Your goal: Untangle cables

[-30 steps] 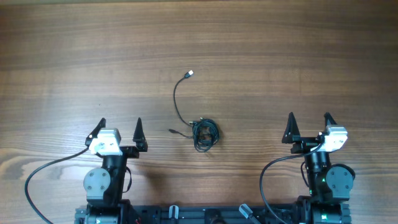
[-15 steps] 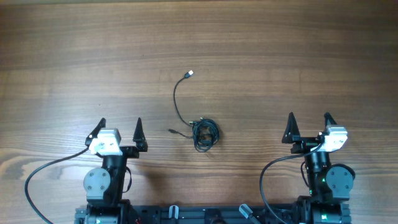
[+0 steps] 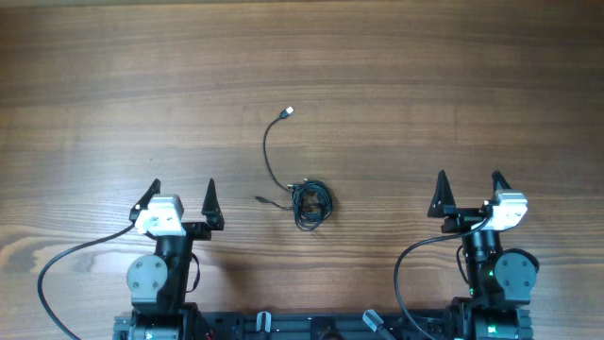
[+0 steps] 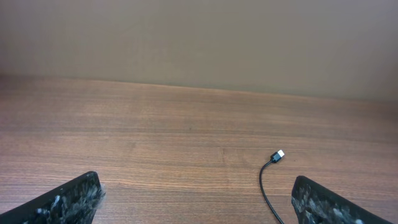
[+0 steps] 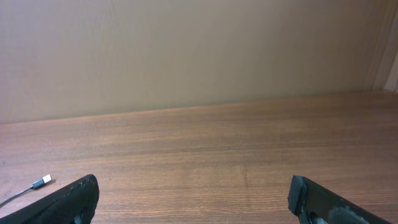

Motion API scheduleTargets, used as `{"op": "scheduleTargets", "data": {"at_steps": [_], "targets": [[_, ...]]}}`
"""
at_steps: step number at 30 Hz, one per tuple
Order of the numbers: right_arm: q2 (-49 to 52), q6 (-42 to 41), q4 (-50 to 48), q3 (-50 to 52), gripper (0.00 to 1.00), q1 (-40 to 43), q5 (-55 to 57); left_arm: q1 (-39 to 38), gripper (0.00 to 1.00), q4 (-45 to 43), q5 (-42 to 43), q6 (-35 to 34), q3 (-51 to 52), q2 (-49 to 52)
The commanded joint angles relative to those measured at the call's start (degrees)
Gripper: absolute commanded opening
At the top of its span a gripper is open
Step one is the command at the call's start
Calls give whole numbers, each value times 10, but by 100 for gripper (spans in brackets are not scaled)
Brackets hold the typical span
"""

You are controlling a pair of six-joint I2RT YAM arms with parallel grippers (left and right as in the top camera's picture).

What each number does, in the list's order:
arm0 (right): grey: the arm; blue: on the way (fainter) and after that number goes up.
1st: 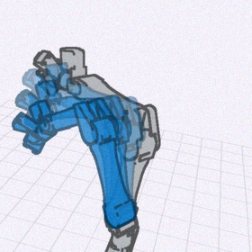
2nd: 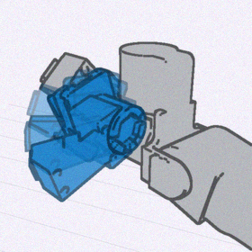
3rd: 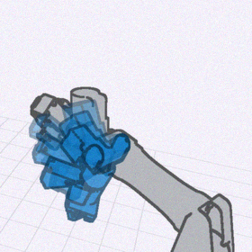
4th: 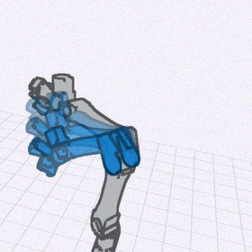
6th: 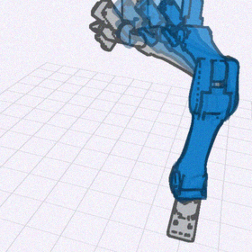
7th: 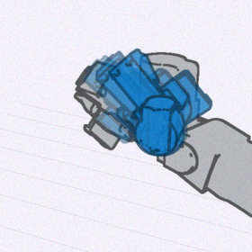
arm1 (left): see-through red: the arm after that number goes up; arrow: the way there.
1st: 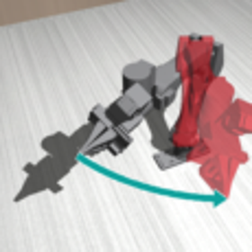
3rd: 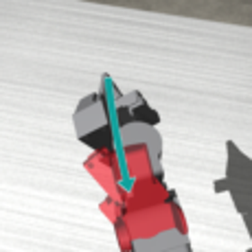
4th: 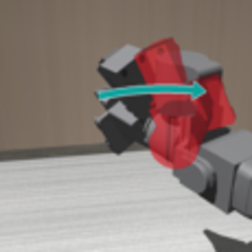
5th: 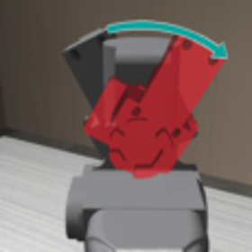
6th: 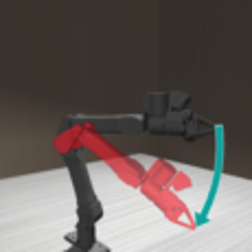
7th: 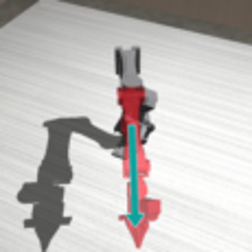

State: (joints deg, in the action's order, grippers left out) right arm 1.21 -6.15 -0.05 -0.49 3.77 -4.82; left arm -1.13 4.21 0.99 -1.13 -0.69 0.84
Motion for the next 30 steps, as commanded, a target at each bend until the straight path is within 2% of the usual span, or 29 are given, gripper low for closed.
{"op": "scheduleTargets", "data": {"at_steps": [1, 7, 10, 17, 25, 30], "targets": [[-2, 6, -1, 2, 100, -4, 10, -2, 100, 0, 8, 7, 3, 0], [-2, 6, -1, 2, 100, -4, 10, -2, 100, -22, 13, 7, 4, 0], [-2, 6, -1, 2, 100, -4, 10, -3, 100, -23, 67, 2, 4, 0], [-2, 6, -1, 2, 100, -4, 10, -3, 100, 2, 97, -189, -17, 0], [-2, 6, -1, 2, 100, -4, 10, -3, 100, 84, 97, -210, -103, 12], [-2, 6, -1, 2, 100, -4, 10, -3, 100, 122, 97, -249, -146, 44]]}}
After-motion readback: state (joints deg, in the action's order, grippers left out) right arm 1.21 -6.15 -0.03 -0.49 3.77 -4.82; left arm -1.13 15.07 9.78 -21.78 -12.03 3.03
